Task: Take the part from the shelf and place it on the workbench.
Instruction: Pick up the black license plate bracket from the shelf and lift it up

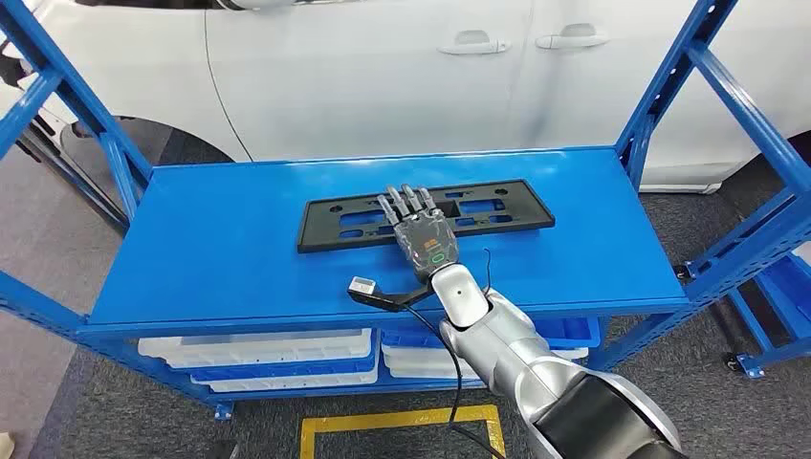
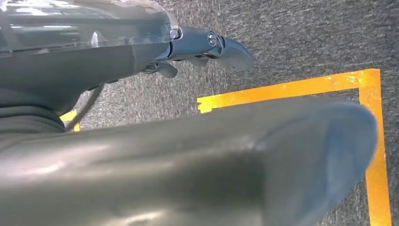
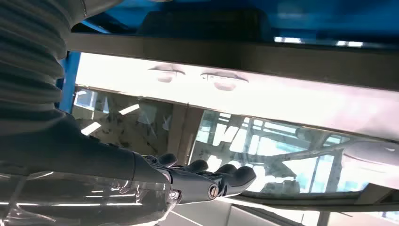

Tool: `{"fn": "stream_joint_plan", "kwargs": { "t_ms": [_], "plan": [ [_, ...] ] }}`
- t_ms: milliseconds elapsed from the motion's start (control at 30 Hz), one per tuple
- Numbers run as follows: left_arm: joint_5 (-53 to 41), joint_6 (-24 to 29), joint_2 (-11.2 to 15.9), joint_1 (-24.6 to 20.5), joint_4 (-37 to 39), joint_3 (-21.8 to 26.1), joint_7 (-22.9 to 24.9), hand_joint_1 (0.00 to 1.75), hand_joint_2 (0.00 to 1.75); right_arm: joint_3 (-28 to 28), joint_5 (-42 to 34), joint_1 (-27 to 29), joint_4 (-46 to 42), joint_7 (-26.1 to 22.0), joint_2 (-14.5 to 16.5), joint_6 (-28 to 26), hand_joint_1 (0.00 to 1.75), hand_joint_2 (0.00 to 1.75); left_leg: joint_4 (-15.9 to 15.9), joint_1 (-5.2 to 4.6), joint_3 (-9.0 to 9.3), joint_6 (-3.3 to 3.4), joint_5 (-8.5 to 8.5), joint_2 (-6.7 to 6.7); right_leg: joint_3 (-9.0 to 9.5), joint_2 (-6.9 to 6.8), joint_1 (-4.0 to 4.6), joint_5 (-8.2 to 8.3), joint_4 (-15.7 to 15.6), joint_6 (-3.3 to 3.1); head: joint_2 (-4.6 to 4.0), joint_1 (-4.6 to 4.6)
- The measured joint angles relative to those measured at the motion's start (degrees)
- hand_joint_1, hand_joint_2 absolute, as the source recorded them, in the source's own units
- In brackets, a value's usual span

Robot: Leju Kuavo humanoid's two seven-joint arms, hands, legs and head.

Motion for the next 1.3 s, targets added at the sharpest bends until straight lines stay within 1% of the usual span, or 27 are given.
{"fn": "stream_joint_plan", "kwargs": {
  "t_ms": [67, 100, 133, 200, 233, 267, 300, 400, 433, 467, 533, 567, 600, 633, 700, 733, 767, 833, 933, 967, 1033, 1067, 1100, 1133, 1167, 1233, 1300],
  "plan": [
    [0.02, -0.01, 0.04, 0.14, 0.0, 0.0, -0.03, 0.0, 0.0, -0.01, 0.04, 0.2, 0.03, -0.13, 0.0, -0.01, 0.0, 1.75, 1.49, 0.0, -1.27, -0.03, 0.41, 0.0, 0.37, 0.02, 0.08, -0.31, 0.01, -0.03, 0.0, 0.0],
    [0.03, -0.01, 0.08, 0.25, 0.0, 0.0, -0.06, 0.0, 0.0, -0.02, 0.07, 0.35, 0.06, -0.23, 0.0, -0.01, 0.0, 1.75, 1.58, 0.0, -1.86, -0.02, 1.49, 0.0, 0.81, 0.05, 0.15, -0.66, 0.03, -0.02, 0.0, 0.0],
    [0.03, -0.02, 0.11, 0.31, 0.0, 0.0, -0.07, 0.0, 0.0, -0.03, 0.09, 0.44, 0.08, -0.29, 0.01, -0.01, 0.0, 1.75, -0.59, -0.01, -1.32, 0.09, 3.62, 0.0, 1.34, 0.07, 0.2, -1.05, 0.05, 0.03, 0.0, 0.0],
    [0.04, -0.04, 0.17, 0.28, 0.0, 0.0, -0.12, 0.0, 0.0, -0.08, 0.1, 0.4, 0.11, -0.36, 0.06, -0.02, 0.0, 1.75, -8.35, -0.09, 1.75, 0.55, 8.44, 0.02, 2.49, 0.08, 0.31, -1.94, 0.03, 0.29, -0.01, 0.0],
    [0.04, -0.06, 0.19, 0.2, 0.0, 0.0, -0.14, 0.0, 0.0, -0.09, 0.1, 0.29, 0.13, -0.38, 0.09, -0.02, 0.0, 1.75, -11.68, -0.24, 3.24, 0.84, 9.62, 0.02, 2.83, 0.1, 0.4, -2.33, 0.07, 0.51, -0.01, 0.0],
    [0.05, -0.06, 0.19, 0.13, 0.0, 0.0, -0.16, 0.0, 0.0, -0.1, 0.11, 0.19, 0.13, -0.44, 0.14, -0.02, 0.0, 1.75, -13.64, -0.4, 4.17, 1.16, 9.94, 0.02, 2.97, 0.1, 0.45, -2.57, 0.04, 0.78, -0.01, 0.0],
    [0.08, -0.05, 0.2, 0.09, 0.0, 0.0, -0.19, 0.0, 0.0, -0.11, 0.15, 0.13, 0.13, -0.5, 0.17, -0.02, 0.0, 1.75, -14.34, -0.57, 4.56, 1.44, 9.52, 0.01, 2.98, 0.12, 0.47, -2.69, -0.03, 1.05, -0.01, -0.01],
    [0.14, -0.03, 0.18, 0.16, 0.0, -0.01, -0.23, 0.0, 0.0, -0.12, 0.39, 0.0, 0.07, -0.71, 0.3, 0.0, 0.0, 1.75, -15.11, -0.39, 5.2, 2.2, 9.14, -0.09, 2.97, 0.09, 0.4, -3.35, 0.44, 1.98, 0.0, 0.0],
    [0.13, 0.0, 0.17, 0.15, 0.0, -0.01, -0.24, 0.0, 0.0, -0.12, 0.48, -0.12, 0.03, -0.74, 0.33, 0.03, 0.0, 1.75, -15.28, -0.26, 5.5, 2.49, 8.99, -0.1, 2.34, 0.03, 0.35, -3.98, 1.81, 2.34, 0.0, 0.01],
    [0.13, 0.03, 0.17, 0.1, 0.0, -0.02, -0.24, 0.0, 0.0, -0.12, 0.55, -0.21, 0.0, -0.75, 0.35, 0.08, 0.0, 1.75, -15.36, -0.19, 5.82, 2.78, 8.79, -0.08, 0.85, 0.0, 0.25, -4.98, 4.49, 2.67, 0.0, 0.02],
    [0.12, 0.09, 0.17, 0.04, 0.0, -0.02, -0.23, 0.0, 0.0, -0.14, 0.63, -0.1, 0.06, -0.7, 0.31, 0.37, 0.0, 1.75, -15.36, -0.22, 6.31, 3.17, 8.21, -0.06, -4.1, -0.03, -0.03, -7.29, 12.35, 3.14, 0.0, 0.01],
    [0.12, 0.08, 0.17, 0.11, 0.0, -0.02, -0.22, 0.0, 0.0, -0.16, 0.64, 0.15, 0.15, -0.64, 0.27, 0.61, 0.0, 1.75, -15.34, -0.24, 6.65, 3.21, 7.88, -0.07, -6.61, -0.03, -0.18, -7.77, 15.74, 3.27, 0.0, 0.01],
    [0.13, 0.07, 0.17, 0.24, 0.0, -0.02, -0.22, 0.0, 0.0, -0.2, 0.64, 0.42, 0.24, -0.55, 0.23, 0.84, 0.0, 1.75, -15.32, -0.24, 7.08, 3.18, 7.53, -0.09, -8.19, -0.03, -0.29, -7.15, 17.22, 3.31, 0.0, 0.0],
    [0.13, 0.05, 0.16, 0.38, 0.0, -0.02, -0.22, 0.0, 0.0, -0.28, 0.64, 0.63, 0.32, -0.44, 0.2, 1.06, 0.09, 1.75, -15.28, -0.24, 7.62, 3.13, 7.14, -0.12, -8.64, -0.04, -0.37, -5.35, 16.41, 3.27, 0.0, 0.0],
    [0.15, 0.01, 0.09, 0.53, 0.01, -0.01, -0.26, 0.0, 0.0, -0.57, 0.64, 0.71, 0.4, -0.07, 0.14, 1.62, 0.9, 1.75, -15.22, -0.24, 8.74, 2.88, 6.31, -0.16, -6.58, -0.04, -0.34, 0.14, 9.14, 2.83, -0.01, 0.01],
    [0.19, 0.0, 0.03, 0.51, 0.01, -0.01, -0.36, 0.0, 0.0, -0.77, 0.64, 0.62, 0.43, 0.24, 0.11, 2.19, 1.34, 1.75, -15.14, -0.35, 9.08, 2.63, 5.89, -0.18, -5.16, -0.02, -0.2, 2.06, 5.27, 2.51, -0.01, 0.01],
    [0.28, 0.0, -0.01, 0.47, 0.02, -0.01, -0.46, 0.0, 0.0, -0.96, 0.64, 0.53, 0.46, 0.65, 0.09, 3.01, 1.69, 1.75, -15.11, -0.43, 9.22, 2.35, 5.57, -0.2, -4.17, -0.01, -0.05, 3.08, 2.57, 2.2, -0.01, 0.01],
    [0.52, 0.05, -0.03, 0.43, 0.02, 0.0, -0.76, 0.0, 0.0, -1.31, 0.7, 0.41, 0.5, 1.6, -0.02, 4.91, 1.75, 1.75, -15.2, -0.47, 9.27, 1.65, 5.15, -0.19, -3.56, 0.11, 0.27, 2.85, 0.92, 1.64, 0.0, 0.0],
    [0.67, 0.17, 0.04, 0.44, 0.02, 0.0, -1.11, 0.0, 0.0, -1.76, 0.83, 0.25, 0.45, 2.7, -0.21, 6.96, 1.75, 1.75, -14.12, -0.32, 9.19, 0.69, 3.99, -0.06, -2.88, 0.23, -0.04, 2.53, 0.23, 0.8, 0.0, 0.0],
    [0.68, 0.2, 0.05, 0.42, 0.02, 0.0, -1.18, 0.0, 0.0, -1.89, 0.84, 0.18, 0.44, 2.94, -0.22, 7.36, 1.75, 1.75, -11.89, -0.27, 8.23, 0.43, 2.78, -0.03, -2.51, 0.2, -0.17, 2.43, 0.0, 0.53, 0.0, 0.0],
    [0.69, 0.23, 0.04, 0.46, 0.02, 0.0, -1.22, 0.0, 0.0, -2.16, 0.87, 0.13, 0.49, 3.33, -0.26, 7.95, 1.75, 1.75, -4.57, -0.19, 4.43, 0.06, -0.35, 0.0, -2.12, 0.13, -0.13, 2.13, -0.08, 0.11, 0.0, 0.0],
    [0.69, 0.24, 0.05, 0.52, 0.02, 0.0, -1.22, 0.0, 0.0, -2.27, 0.91, 0.17, 0.55, 3.49, -0.31, 8.13, 1.75, 1.75, -1.04, -0.17, 2.32, -0.08, -1.38, 0.0, -2.03, 0.13, -0.07, 1.99, -0.05, 0.01, 0.0, 0.0],
    [0.71, 0.25, 0.07, 0.59, 0.02, 0.0, -1.22, 0.0, 0.0, -2.33, 0.98, 0.25, 0.6, 3.61, -0.37, 8.21, 1.75, 1.75, 0.84, -0.16, 0.89, -0.17, -1.38, 0.01, -1.94, 0.15, -0.02, 1.85, -0.01, -0.03, 0.0, 0.0],
    [0.73, 0.26, 0.1, 0.63, 0.02, 0.0, -1.22, 0.0, 0.0, -2.37, 1.04, 0.31, 0.65, 3.69, -0.44, 8.23, 1.75, 1.75, 0.63, -0.16, 0.45, -0.19, -0.24, 0.01, -1.82, 0.19, -0.01, 1.71, 0.05, -0.01, 0.0, 0.0],
    [0.75, 0.26, 0.13, 0.64, 0.02, 0.0, -1.22, 0.0, 0.0, -2.39, 1.08, 0.34, 0.67, 3.73, -0.49, 8.24, 1.75, 1.75, -1.7, -0.16, 1.07, -0.13, 1.86, 0.01, -1.65, 0.23, -0.01, 1.55, 0.13, 0.05, 0.0, 0.0],
    [0.78, 0.26, 0.17, 0.58, 0.02, 0.0, -1.23, 0.0, 0.0, -2.43, 1.11, 0.3, 0.68, 3.75, -0.56, 8.28, 1.75, 1.75, -9.4, -0.25, 4.04, 0.21, 6.3, 0.05, -1.35, 0.32, 0.13, 1.19, 0.37, 0.34, 0.0, 0.0],
    [0.8, 0.26, 0.19, 0.48, 0.02, 0.0, -1.26, 0.0, 0.0, -2.45, 1.23, 0.23, 0.69, 3.79, -0.66, 8.44, 1.75, 1.75, -14.09, -0.41, 5.92, 0.87, 7.91, 0.03, -1.38, 0.41, 0.35, 1.01, 0.54, 0.82, 0.0, 0.0]
  ]
}}
